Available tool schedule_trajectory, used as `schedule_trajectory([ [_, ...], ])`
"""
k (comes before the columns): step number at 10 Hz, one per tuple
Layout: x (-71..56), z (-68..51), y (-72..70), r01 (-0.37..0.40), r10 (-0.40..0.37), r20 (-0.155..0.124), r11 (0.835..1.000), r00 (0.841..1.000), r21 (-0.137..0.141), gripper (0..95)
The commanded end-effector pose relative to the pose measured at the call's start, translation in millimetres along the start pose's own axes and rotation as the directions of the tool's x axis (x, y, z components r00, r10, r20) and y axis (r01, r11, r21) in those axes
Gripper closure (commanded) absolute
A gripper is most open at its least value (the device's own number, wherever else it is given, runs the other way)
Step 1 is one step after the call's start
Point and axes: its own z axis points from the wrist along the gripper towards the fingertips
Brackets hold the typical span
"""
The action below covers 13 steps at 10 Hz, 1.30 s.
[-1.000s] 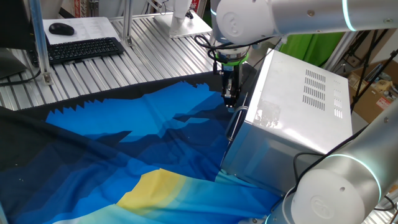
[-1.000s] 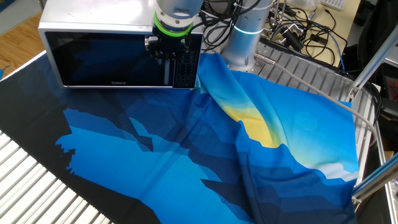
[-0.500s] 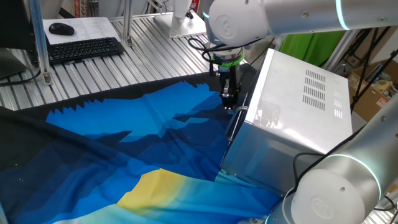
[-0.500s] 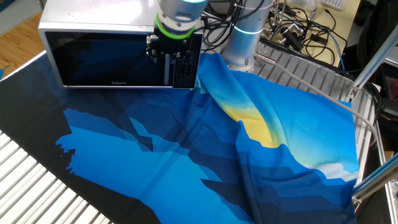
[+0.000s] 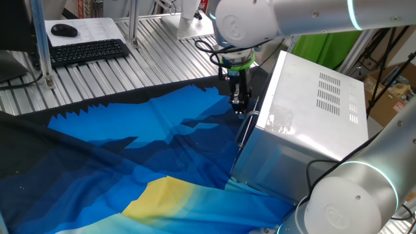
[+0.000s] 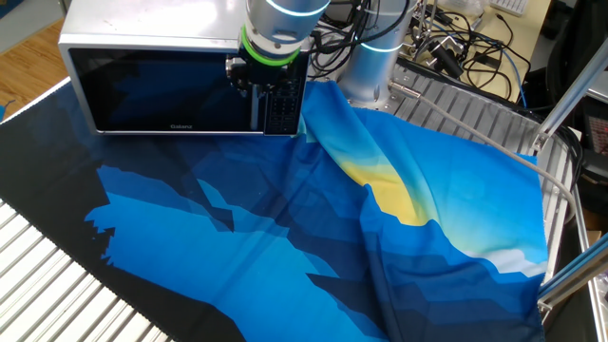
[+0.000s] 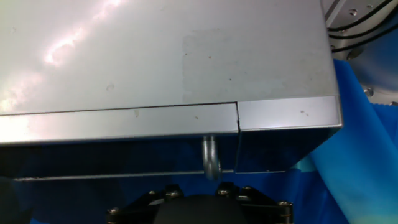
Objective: Open the microwave door
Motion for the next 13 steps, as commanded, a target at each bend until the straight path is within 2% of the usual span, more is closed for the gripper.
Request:
schedule_trajectory([
  [1,-2.2,-0.1,0.8,0.001,-0.001,0.006,1.000,1.000,0.002,76.0],
  [4,-3.8,1.5,0.4,-0.002,0.002,0.039,1.000,0.999,-0.018,76.0],
  [9,-5.3,2.7,0.0,0.004,-0.003,0.045,1.000,0.999,-0.026,76.0],
  [10,-5.2,2.7,0.0,0.010,-0.009,0.044,1.000,0.999,-0.024,95.0],
  [13,-4.7,3.4,0.0,0.013,-0.012,0.042,1.000,0.999,-0.022,95.0],
])
